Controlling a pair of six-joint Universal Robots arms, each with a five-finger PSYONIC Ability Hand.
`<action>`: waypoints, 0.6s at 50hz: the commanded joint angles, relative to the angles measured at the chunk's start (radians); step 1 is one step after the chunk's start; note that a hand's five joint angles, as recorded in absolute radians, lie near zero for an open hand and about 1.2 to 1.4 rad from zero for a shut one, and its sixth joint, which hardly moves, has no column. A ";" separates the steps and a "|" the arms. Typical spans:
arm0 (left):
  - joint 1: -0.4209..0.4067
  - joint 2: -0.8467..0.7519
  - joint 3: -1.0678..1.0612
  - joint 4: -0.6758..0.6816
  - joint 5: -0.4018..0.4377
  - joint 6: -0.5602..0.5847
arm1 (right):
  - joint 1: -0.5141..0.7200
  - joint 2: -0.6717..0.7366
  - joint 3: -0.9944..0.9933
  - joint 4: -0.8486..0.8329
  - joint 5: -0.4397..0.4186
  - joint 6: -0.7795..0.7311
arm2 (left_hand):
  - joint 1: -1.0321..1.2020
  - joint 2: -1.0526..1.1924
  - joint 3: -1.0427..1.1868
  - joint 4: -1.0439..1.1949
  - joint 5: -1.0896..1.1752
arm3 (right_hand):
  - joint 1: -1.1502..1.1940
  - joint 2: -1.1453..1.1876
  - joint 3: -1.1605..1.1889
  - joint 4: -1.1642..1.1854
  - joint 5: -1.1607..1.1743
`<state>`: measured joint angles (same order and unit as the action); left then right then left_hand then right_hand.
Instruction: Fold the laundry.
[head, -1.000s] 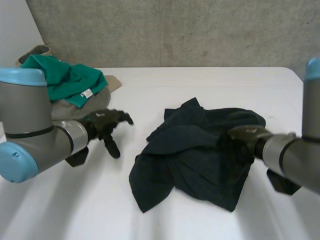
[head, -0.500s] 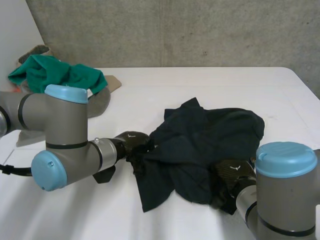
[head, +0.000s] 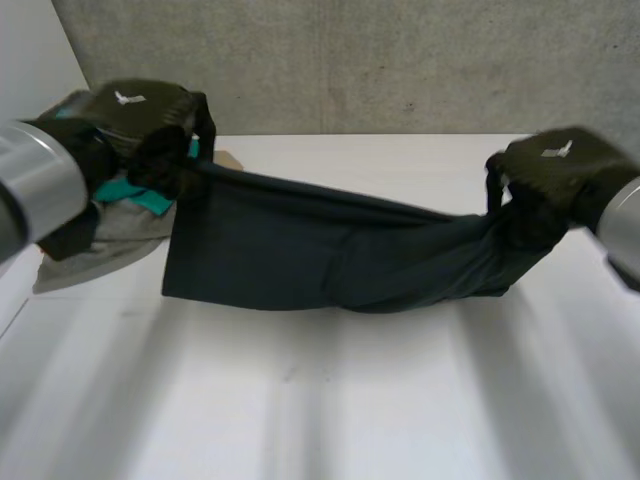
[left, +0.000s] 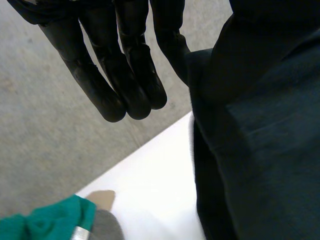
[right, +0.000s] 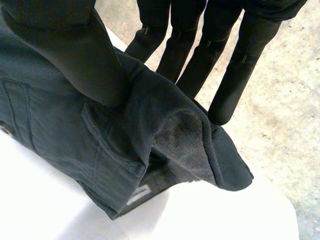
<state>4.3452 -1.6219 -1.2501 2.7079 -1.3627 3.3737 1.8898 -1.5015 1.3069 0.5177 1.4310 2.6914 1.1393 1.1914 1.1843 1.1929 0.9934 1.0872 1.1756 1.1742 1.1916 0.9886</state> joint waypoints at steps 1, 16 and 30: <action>-0.038 0.007 -0.026 -0.042 -0.024 0.099 | -0.049 0.118 -0.199 0.234 -0.084 -0.082 | 0.257 0.205 0.212 0.203 0.228 | 0.309 0.221 0.222 0.205 0.233; -0.116 -0.434 0.293 0.133 -0.200 0.219 | 0.044 0.392 -0.363 -0.112 0.002 -0.167 | 0.257 0.205 0.212 0.203 0.228 | 0.309 0.221 0.222 0.205 0.233; -0.081 -0.406 0.707 0.455 -0.314 0.026 | 0.078 0.330 -0.396 -0.984 0.016 0.041 | 0.257 0.205 0.212 0.203 0.228 | 0.309 0.221 0.222 0.205 0.233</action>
<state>4.2505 -2.0530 -0.6072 3.0959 -1.6268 3.4365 1.9578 -1.1444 0.9017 -0.3464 1.4693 2.6747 1.1424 1.1951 1.1878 1.1939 0.9981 1.1099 1.1757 1.1878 1.1929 0.9914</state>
